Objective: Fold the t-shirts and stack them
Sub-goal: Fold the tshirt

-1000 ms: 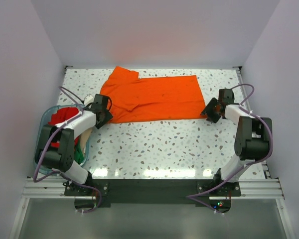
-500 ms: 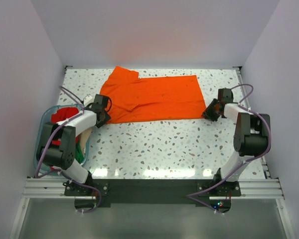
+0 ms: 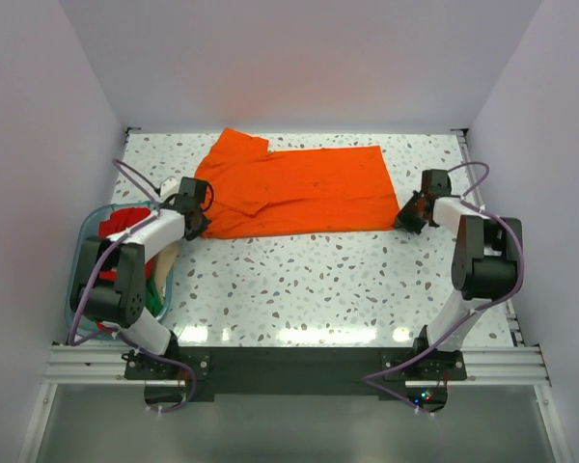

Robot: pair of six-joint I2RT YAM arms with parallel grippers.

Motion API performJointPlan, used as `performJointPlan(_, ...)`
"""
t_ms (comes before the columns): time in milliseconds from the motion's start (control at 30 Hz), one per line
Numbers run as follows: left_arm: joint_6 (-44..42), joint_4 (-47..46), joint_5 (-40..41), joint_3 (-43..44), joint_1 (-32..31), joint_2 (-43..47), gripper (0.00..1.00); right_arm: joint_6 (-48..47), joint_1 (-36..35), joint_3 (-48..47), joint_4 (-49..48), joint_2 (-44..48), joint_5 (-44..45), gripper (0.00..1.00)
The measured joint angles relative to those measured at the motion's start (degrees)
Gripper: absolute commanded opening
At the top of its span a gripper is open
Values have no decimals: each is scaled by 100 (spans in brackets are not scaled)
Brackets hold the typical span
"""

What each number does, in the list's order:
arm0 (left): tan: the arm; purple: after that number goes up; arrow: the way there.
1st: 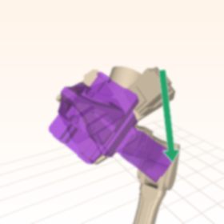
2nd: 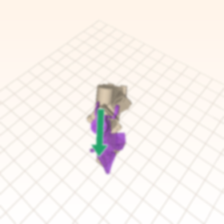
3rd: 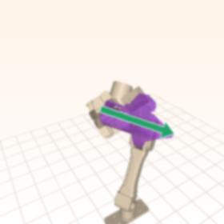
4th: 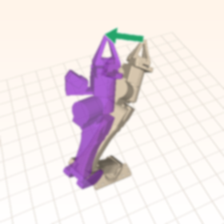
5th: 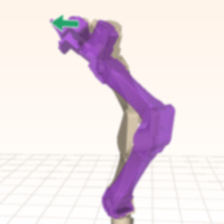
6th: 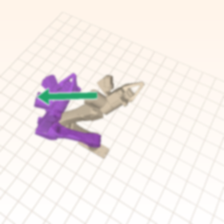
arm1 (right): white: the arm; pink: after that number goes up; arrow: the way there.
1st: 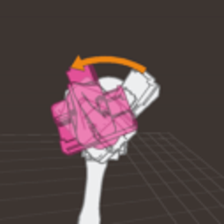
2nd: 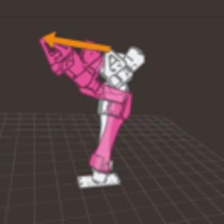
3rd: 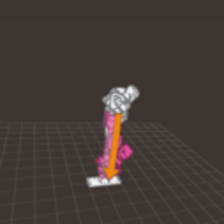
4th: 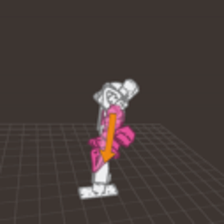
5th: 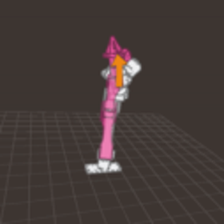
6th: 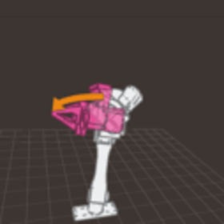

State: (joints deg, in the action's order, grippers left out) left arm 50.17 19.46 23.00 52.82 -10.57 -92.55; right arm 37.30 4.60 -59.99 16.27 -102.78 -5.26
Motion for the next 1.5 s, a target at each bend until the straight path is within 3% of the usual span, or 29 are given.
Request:
performJointPlan(200,22,212,-31,-162,-2,470,0,-55,214,175,264,459,-20,0)
performJointPlan(700,457,892,-214,-1453,-494,2498,0,-501,1370,1445,1296,2811,-330,2)
performJointPlan(767,522,984,-251,-1674,-540,2809,0,-570,1491,1670,1432,3139,-345,10)
performJointPlan(800,542,992,-284,-1797,-566,2973,8,-588,1530,1746,1493,3250,-345,30)
performJointPlan(833,575,1021,-323,-1910,-575,3123,20,-592,1574,1829,1572,3370,-343,40)
performJointPlan(867,575,1056,-337,-2015,-577,3257,47,-636,1602,1875,1670,3462,-317,52)
performJointPlan(900,551,1110,-334,-2096,-575,3377,56,-664,1631,1893,1746,3517,-289,72)
performJointPlan(933,570,1161,-334,-2155,-573,3488,63,-673,1650,1895,1792,3552,-262,79)
performJointPlan(1033,511,1257,-361,-2184,-570,3810,67,-800,1674,1882,1897,3639,-184,81)
performJointPlan(1167,286,1246,-496,-1932,-568,3877,57,-933,1628,1873,1891,3735,-339,80)
performJointPlan(1267,59,1016,-791,-1606,-573,3604,52,-960,1032,1740,1888,3816,-175,75)
performJointPlan(1500,-284,94,-1480,-1427,-883,2691,36,-721,-2028,1458,1167,3982,339,65)
